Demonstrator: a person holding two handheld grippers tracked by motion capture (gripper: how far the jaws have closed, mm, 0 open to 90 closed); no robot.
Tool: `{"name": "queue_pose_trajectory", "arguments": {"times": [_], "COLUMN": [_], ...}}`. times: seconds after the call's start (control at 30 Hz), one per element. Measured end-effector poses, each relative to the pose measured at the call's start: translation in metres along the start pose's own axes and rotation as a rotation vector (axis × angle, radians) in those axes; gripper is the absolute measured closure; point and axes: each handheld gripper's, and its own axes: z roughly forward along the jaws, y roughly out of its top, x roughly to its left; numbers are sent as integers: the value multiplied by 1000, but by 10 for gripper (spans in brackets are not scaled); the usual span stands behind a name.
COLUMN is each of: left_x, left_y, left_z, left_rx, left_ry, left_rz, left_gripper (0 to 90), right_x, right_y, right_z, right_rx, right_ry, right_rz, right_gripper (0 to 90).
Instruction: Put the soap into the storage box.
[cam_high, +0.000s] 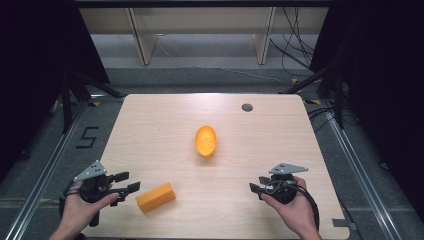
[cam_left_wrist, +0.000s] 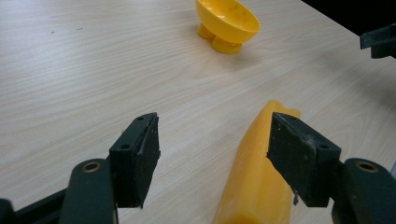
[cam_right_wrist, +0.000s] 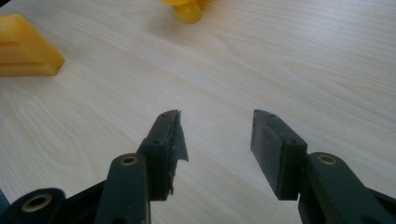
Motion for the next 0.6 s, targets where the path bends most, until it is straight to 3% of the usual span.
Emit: {"name": "queue_pose_trajectory", "arguments": {"times": [0.03, 0.13, 0.17, 0.27, 0.37, 0.53, 0.6], "left_x": [-2, -7, -12, -20, -30, -46, -56], "left_y": [7, 16, 25, 33, 45, 57, 61], "left_z": [-1, 0, 2, 5, 12, 33, 48], "left_rx": [25, 42, 84, 118, 221, 332, 385], "left_ry": [-3, -1, -8, -12, -11, -15, -10], "left_rz": [10, 32, 42, 55, 108, 178, 210], "left_gripper": [339, 361, 362, 368, 367, 367, 365], "right_x": [0, -1, -1, -1, 0, -1, -2], "right_y": [0, 0, 0, 0, 0, -1, -1], "right_z": [0, 0, 0, 0, 0, 1, 0], "right_rx": [-5, -13, -15, -8, -8, -9, -12], "right_ry": [-2, 0, 5, -11, -17, 2, -13], "right_rz": [-4, -2, -2, -2, -2, 14, -12], "right_gripper": [526, 524, 522, 521, 520, 519, 519]}}
